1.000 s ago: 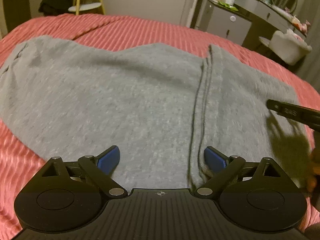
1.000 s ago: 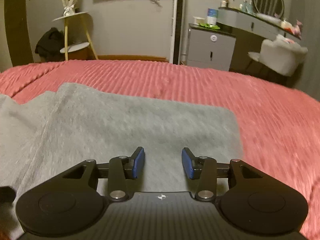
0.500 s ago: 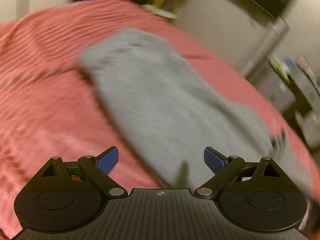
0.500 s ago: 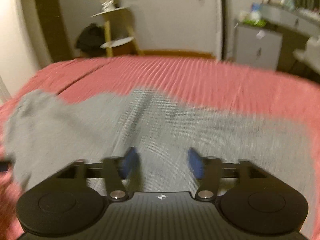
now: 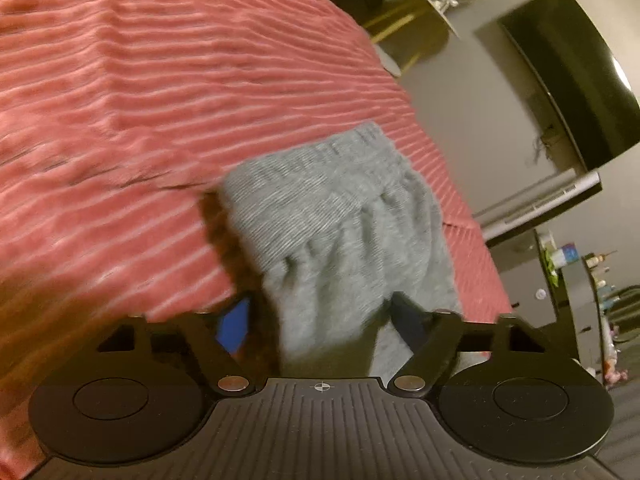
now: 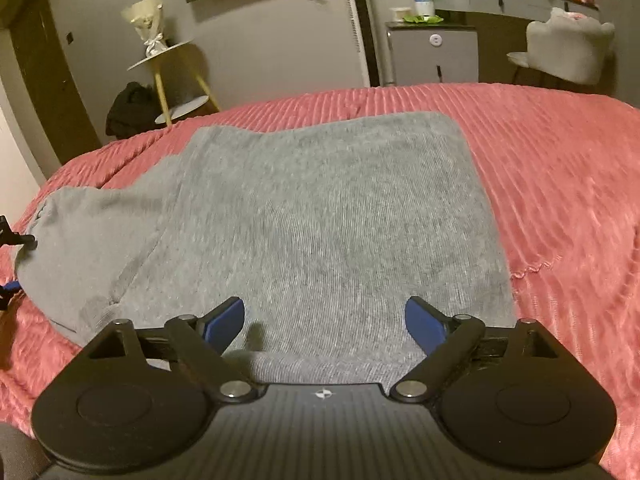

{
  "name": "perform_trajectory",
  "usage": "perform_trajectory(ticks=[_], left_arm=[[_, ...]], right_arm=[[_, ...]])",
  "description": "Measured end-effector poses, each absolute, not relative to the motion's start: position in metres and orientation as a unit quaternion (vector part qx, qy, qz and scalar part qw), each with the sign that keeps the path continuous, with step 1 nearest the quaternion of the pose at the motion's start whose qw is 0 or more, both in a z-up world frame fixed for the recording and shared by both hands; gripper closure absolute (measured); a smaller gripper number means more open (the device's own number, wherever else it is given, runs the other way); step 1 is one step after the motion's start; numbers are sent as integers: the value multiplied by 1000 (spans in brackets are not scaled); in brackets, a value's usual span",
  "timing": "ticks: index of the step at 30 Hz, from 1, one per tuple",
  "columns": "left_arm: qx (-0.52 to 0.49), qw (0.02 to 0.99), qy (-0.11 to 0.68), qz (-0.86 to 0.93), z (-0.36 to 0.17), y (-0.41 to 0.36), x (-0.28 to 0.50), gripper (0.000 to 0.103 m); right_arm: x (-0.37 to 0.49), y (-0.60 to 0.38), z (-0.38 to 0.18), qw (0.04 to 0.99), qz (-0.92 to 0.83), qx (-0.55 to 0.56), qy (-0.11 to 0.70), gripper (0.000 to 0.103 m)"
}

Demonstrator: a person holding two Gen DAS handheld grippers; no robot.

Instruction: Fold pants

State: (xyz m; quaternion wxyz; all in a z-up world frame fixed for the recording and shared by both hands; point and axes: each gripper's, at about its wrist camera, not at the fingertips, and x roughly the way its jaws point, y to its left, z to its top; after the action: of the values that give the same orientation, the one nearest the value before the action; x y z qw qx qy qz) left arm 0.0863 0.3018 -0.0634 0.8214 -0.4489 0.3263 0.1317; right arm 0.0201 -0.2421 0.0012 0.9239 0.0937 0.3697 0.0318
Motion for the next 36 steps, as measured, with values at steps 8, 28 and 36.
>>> perform_trajectory(ticks=[8,28,36], left_arm=[[-386,851,336,122,-65,296,105,35],[-100,972,196,-82,109,100,74,82],[4,929,282,-239,61,-82,49,32]], right_arm=[[13,-240,-1,927,29,70,367,10],[-12,-288,23,920,-9,224,321,9],[-39,-318,35,914,-27,290,283,9]])
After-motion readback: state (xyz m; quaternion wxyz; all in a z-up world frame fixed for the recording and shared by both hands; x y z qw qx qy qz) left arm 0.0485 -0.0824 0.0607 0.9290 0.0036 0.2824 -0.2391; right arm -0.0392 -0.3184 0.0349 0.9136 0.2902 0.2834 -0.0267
